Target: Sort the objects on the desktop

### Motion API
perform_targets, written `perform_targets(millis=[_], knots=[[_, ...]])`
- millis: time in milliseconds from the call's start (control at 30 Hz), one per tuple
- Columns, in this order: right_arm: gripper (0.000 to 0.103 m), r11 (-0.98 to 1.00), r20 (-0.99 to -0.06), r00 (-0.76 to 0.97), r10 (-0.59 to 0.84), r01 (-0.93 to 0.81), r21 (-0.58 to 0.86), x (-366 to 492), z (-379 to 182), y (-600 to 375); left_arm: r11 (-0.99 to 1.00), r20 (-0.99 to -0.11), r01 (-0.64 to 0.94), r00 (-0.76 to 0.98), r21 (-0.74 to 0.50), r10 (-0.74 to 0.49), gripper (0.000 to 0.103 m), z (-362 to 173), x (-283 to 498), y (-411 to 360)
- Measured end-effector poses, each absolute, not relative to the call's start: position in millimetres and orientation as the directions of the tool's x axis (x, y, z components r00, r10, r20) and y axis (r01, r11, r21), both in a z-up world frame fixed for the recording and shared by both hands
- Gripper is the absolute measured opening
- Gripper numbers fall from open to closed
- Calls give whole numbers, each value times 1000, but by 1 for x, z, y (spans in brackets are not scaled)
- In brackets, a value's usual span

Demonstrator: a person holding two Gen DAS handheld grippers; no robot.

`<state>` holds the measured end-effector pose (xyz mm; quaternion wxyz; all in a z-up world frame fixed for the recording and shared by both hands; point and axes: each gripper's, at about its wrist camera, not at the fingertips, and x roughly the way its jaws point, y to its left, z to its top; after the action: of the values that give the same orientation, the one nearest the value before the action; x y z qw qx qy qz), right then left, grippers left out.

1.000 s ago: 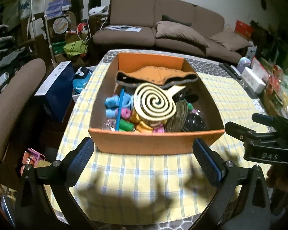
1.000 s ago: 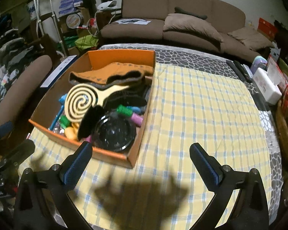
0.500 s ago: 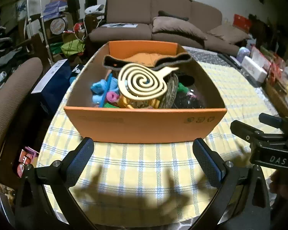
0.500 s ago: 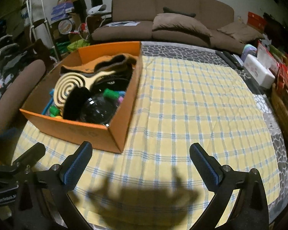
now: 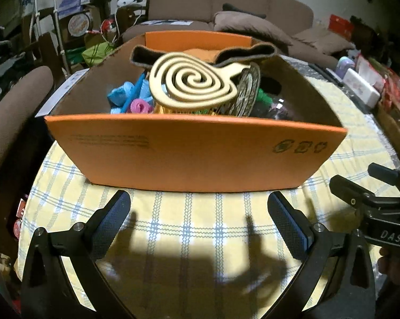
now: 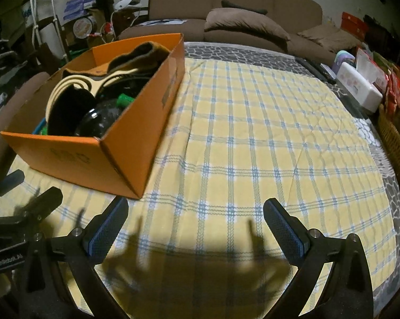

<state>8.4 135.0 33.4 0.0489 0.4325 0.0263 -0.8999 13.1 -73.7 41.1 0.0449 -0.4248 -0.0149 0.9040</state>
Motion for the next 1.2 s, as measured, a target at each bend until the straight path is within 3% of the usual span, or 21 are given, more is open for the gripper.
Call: perform_targets(millis=[433,1200], knots=[[102,-998,-783,-621,-16,63,-29,7,5,142,-996,-800,-47,-593,-75,88,103,8,3,-64],[103,-999,-804,-595,-22,50,-10,4,-13,143,-999,-817,-36,-575,-25,41,103,2,-2,-48]])
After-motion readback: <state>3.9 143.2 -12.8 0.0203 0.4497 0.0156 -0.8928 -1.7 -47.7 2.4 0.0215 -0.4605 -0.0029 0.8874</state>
